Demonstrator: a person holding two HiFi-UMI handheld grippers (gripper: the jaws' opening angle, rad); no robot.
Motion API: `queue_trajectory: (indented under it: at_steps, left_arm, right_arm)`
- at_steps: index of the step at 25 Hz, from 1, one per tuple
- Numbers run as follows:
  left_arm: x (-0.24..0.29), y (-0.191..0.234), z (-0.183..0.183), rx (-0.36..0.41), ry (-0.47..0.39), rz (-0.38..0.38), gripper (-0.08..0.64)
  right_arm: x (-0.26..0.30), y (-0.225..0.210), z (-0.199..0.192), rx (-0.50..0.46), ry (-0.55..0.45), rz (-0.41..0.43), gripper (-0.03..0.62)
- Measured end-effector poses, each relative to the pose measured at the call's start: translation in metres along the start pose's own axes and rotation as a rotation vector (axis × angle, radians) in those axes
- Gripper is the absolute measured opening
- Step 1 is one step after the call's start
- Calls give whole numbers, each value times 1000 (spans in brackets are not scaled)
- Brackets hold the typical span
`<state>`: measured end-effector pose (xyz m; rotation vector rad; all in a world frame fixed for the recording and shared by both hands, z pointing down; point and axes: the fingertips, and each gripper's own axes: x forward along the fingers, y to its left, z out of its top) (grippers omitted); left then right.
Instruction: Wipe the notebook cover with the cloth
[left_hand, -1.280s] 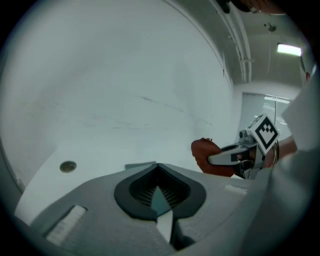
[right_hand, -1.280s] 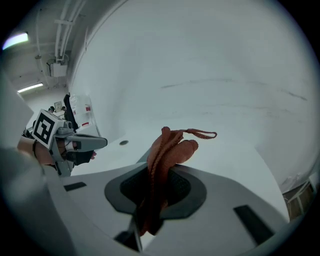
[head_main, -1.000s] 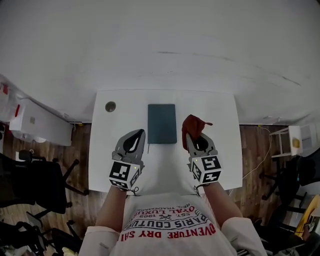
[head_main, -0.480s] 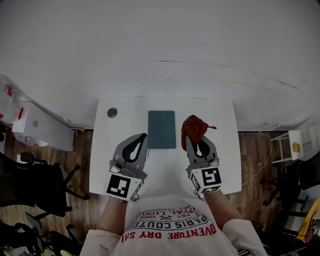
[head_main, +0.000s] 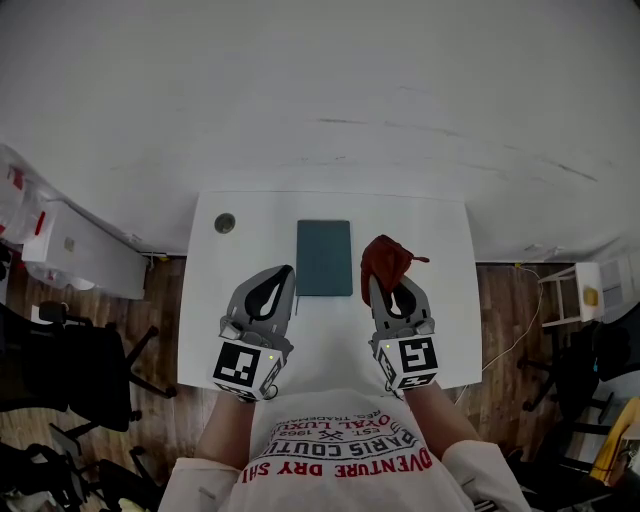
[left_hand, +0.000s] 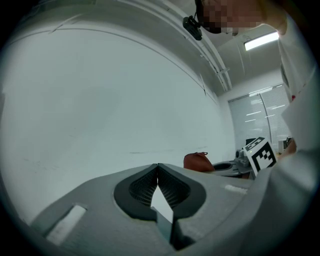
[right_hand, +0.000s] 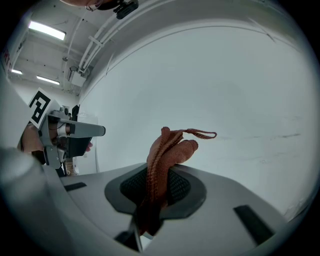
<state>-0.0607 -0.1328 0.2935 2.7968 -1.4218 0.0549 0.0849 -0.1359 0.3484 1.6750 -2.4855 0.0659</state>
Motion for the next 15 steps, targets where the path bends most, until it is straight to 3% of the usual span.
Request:
queue_trajectory:
  at_steps: [15]
  left_arm:
    - [14, 0, -14, -9, 39, -17, 11]
  right_arm:
    - [3, 0, -4, 5, 9, 2, 74]
